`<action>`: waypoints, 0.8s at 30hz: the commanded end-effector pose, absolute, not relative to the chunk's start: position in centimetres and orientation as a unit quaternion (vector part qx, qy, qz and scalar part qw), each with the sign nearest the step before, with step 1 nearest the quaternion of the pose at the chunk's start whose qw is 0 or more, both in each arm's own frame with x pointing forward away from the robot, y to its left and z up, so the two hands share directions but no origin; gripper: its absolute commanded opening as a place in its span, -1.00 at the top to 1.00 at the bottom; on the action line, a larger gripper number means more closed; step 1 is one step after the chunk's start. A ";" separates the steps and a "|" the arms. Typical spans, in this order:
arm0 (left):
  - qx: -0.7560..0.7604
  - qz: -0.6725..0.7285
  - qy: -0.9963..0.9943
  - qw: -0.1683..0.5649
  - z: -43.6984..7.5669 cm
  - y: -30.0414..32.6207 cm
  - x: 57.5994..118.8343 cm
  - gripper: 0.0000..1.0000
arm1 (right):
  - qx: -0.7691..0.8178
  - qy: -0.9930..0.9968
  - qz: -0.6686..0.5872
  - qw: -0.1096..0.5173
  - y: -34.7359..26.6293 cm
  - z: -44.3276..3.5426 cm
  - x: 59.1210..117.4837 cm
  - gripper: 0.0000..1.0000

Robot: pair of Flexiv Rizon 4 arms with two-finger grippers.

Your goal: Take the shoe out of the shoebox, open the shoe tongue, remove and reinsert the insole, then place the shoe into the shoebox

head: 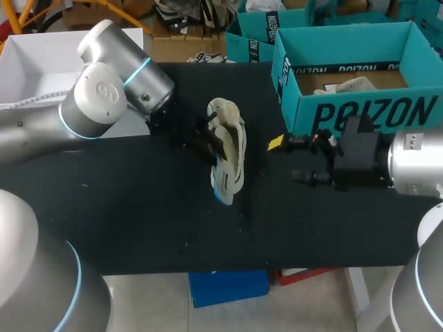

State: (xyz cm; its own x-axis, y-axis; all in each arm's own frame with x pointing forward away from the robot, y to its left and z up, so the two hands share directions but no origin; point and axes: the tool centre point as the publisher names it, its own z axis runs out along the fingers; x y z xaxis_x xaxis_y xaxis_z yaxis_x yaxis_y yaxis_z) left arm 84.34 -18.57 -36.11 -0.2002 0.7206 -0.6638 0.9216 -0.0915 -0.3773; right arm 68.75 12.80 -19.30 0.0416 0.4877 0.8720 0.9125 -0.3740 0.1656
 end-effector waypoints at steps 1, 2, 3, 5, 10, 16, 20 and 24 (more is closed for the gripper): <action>0.620 -0.397 0.665 0.125 -36.1 -18.3 83.8 0.52 | -0.685 -0.511 -0.467 0.227 12.9 -19.3 68.7 -1.00; 0.621 -0.397 0.664 0.124 -36.1 -18.3 83.7 0.46 | -0.685 -0.511 -0.467 0.227 12.9 -19.3 68.7 -1.00; 0.622 -0.396 0.664 0.123 -36.0 -18.3 83.6 0.47 | -0.685 -0.511 -0.467 0.227 12.9 -19.3 68.7 -1.00; 0.623 -0.398 0.662 0.123 -35.9 -18.2 83.5 0.56 | -0.685 -0.511 -0.467 0.227 12.9 -19.3 68.7 -1.00; 0.605 -0.444 0.648 0.130 -35.6 -18.2 83.6 1.00 | -0.685 -0.511 -0.467 0.227 12.9 -19.3 68.7 -1.00; 0.589 -0.487 0.632 0.129 -35.6 -18.5 83.2 1.00 | -0.685 -0.511 -0.467 0.227 12.9 -19.3 68.7 -1.00; 0.576 -0.513 0.624 0.130 -35.6 -18.5 83.0 1.00 | -0.685 -0.511 -0.467 0.227 12.9 -19.3 68.7 -1.00; 0.575 -0.516 0.621 0.132 -35.1 -18.6 82.7 1.00 | -0.685 -0.511 -0.467 0.227 12.9 -19.3 68.7 -1.00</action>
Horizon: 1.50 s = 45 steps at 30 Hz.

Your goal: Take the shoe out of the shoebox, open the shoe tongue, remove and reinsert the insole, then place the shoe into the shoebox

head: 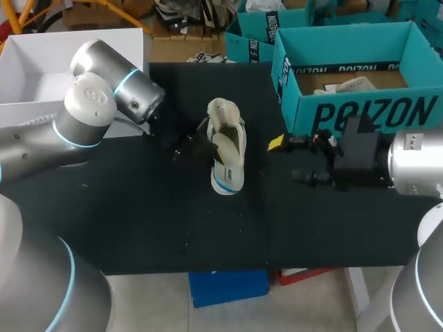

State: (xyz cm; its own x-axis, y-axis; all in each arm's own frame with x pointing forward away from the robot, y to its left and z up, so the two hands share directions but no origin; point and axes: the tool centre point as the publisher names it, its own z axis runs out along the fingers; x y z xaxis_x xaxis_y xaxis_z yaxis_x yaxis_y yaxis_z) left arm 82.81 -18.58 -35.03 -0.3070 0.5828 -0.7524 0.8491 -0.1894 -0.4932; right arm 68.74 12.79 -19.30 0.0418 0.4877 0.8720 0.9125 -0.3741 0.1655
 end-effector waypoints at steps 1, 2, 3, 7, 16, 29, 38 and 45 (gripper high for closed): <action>0.577 -0.514 0.621 0.132 -35.0 -18.6 82.7 1.00 | -0.685 -0.511 -0.467 0.227 12.9 -19.3 68.7 -1.00; 0.578 -0.513 0.621 0.133 -35.0 -18.6 82.7 1.00 | -0.685 -0.511 -0.467 0.227 12.9 -19.3 68.7 -1.00; 0.581 -0.507 0.622 0.134 -35.0 -18.6 82.7 1.00 | -0.685 -0.511 -0.467 0.227 12.9 -19.3 68.7 -1.00; 0.586 -0.487 0.632 0.141 -35.1 -18.7 83.1 1.00 | -0.685 -0.511 -0.467 0.227 12.9 -19.3 68.7 -1.00; 0.578 -0.483 0.641 0.146 -36.1 -18.9 84.8 1.00 | -0.685 -0.511 -0.467 0.227 12.9 -19.3 68.7 -1.00; 0.567 -0.475 0.654 0.157 -36.7 -18.3 86.6 0.96 | -0.685 -0.511 -0.467 0.227 12.9 -19.3 68.7 -1.00; 0.568 -0.473 0.656 0.157 -36.6 -18.4 86.8 0.81 | -0.685 -0.511 -0.467 0.227 12.9 -19.3 68.7 -1.00; 0.571 -0.482 0.645 0.158 -35.7 -18.8 85.6 -1.00 | -0.685 -0.511 -0.467 0.227 12.9 -19.3 68.7 -1.00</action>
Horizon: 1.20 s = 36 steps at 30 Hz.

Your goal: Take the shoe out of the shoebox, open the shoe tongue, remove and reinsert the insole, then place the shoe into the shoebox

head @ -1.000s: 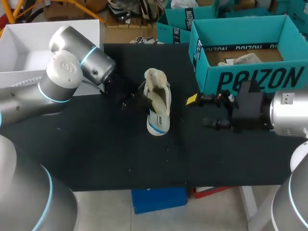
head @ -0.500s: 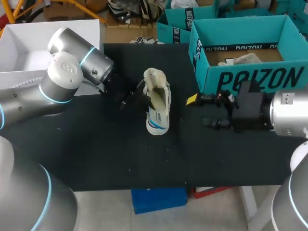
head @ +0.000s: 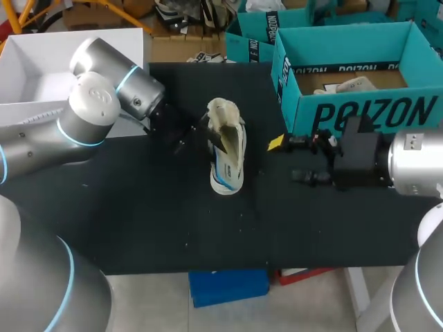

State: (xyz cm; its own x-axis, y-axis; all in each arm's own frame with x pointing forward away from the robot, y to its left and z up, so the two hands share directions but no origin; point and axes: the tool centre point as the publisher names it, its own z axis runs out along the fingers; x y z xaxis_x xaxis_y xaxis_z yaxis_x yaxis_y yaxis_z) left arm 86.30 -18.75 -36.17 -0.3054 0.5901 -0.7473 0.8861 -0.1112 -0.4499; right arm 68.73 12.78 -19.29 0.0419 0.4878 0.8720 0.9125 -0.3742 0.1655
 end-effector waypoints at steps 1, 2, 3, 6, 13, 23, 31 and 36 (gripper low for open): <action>0.572 -0.484 0.643 0.158 -35.5 -18.9 85.3 -1.00 | -0.685 -0.511 -0.467 0.227 12.9 -19.3 68.7 -1.00; 0.574 -0.485 0.641 0.159 -35.3 -18.9 85.1 -1.00 | -0.685 -0.511 -0.467 0.227 12.9 -19.3 68.7 -1.00; 0.576 -0.485 0.638 0.159 -35.0 -18.9 84.8 -1.00 | -0.685 -0.511 -0.467 0.227 12.9 -19.3 68.7 -1.00; 0.583 -0.485 0.633 0.157 -34.4 -19.0 84.0 -1.00 | -0.685 -0.511 -0.467 0.227 12.9 -19.3 68.7 -1.00; 0.602 -0.473 0.628 0.139 -34.0 -18.8 82.4 -0.91 | -0.685 -0.511 -0.467 0.227 12.9 -19.3 68.7 -1.00; 0.616 -0.446 0.639 0.117 -34.6 -18.6 82.2 0.28 | -0.685 -0.511 -0.467 0.227 12.9 -19.3 68.7 -1.00; 0.627 -0.431 0.641 0.101 -35.0 -19.0 82.2 0.95 | -0.685 -0.511 -0.467 0.227 12.9 -19.3 68.7 -1.00; 0.626 -0.437 0.638 0.101 -35.0 -19.1 82.2 1.00 | -0.685 -0.511 -0.467 0.227 12.9 -19.3 68.7 -1.00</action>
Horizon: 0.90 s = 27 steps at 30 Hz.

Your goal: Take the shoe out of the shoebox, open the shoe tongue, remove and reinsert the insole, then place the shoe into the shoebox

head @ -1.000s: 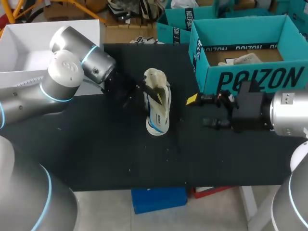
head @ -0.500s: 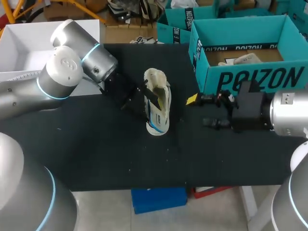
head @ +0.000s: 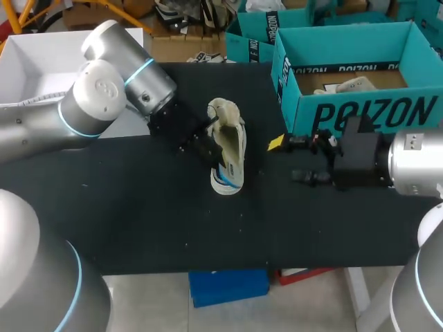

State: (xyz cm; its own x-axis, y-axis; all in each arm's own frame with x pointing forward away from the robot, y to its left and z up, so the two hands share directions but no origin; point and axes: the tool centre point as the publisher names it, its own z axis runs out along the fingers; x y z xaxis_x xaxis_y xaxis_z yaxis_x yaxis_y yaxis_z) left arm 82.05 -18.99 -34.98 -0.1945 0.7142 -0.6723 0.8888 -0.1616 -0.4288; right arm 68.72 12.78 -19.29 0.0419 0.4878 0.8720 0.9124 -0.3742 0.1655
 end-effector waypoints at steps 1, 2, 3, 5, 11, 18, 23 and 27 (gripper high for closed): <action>0.626 -0.438 0.637 0.102 -35.0 -19.1 82.3 1.00 | -0.685 -0.511 -0.467 0.227 12.9 -19.3 68.7 -1.00; 0.624 -0.441 0.637 0.104 -35.0 -19.1 82.3 1.00 | -0.685 -0.511 -0.467 0.227 12.9 -19.3 68.7 -1.00; 0.622 -0.445 0.635 0.106 -34.9 -19.0 82.3 1.00 | -0.685 -0.511 -0.467 0.227 12.9 -19.3 68.7 -1.00; 0.622 -0.446 0.635 0.108 -34.7 -18.9 82.3 1.00 | -0.685 -0.511 -0.467 0.227 12.9 -19.3 68.7 -1.00; 0.620 -0.447 0.634 0.114 -34.9 -18.9 82.5 1.00 | -0.685 -0.511 -0.467 0.227 12.9 -19.3 68.7 -1.00; 0.620 -0.443 0.636 0.122 -35.3 -19.2 83.1 1.00 | -0.685 -0.511 -0.467 0.227 12.9 -19.3 68.7 -1.00; 0.627 -0.433 0.636 0.125 -35.5 -19.6 83.5 1.00 | -0.685 -0.511 -0.467 0.227 12.9 -19.3 68.7 -1.00; 0.630 -0.423 0.639 0.125 -35.8 -19.9 83.9 1.00 | -0.685 -0.511 -0.467 0.227 12.9 -19.3 68.7 -1.00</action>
